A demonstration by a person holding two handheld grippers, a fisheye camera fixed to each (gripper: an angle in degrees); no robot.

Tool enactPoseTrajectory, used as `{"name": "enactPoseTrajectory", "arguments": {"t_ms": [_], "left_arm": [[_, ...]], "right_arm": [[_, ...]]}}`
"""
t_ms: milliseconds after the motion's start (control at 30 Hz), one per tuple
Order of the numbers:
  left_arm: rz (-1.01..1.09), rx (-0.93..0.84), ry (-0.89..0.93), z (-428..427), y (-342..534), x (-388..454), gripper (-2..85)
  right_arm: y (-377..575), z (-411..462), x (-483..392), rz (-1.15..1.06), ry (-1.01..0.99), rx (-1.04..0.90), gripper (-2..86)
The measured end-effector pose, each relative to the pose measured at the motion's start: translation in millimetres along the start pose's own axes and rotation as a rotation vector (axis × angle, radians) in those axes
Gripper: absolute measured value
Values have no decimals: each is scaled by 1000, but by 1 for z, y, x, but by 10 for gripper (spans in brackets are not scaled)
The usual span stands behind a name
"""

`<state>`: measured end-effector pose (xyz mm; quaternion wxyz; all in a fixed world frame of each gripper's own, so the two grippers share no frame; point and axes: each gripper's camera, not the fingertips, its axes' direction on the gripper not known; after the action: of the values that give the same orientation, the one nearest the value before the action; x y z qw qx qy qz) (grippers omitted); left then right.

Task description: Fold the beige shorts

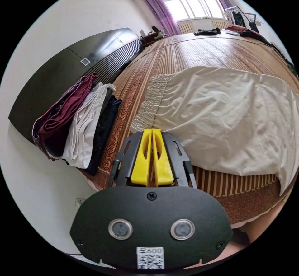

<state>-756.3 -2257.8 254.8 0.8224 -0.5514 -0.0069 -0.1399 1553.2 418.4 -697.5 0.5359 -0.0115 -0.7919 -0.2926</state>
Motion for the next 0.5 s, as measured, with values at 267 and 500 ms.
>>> {"name": "enactPoseTrajectory", "arguments": {"t_ms": [267,500], "left_arm": [[-1,-26,37,1,-34,-31,3],[-57,-42,141,4,-57,-71,3]], "right_arm": [[-165,61,74,-128,-73,-336,-9],[-214,117,145,-48,-289,-565,-8]]}}
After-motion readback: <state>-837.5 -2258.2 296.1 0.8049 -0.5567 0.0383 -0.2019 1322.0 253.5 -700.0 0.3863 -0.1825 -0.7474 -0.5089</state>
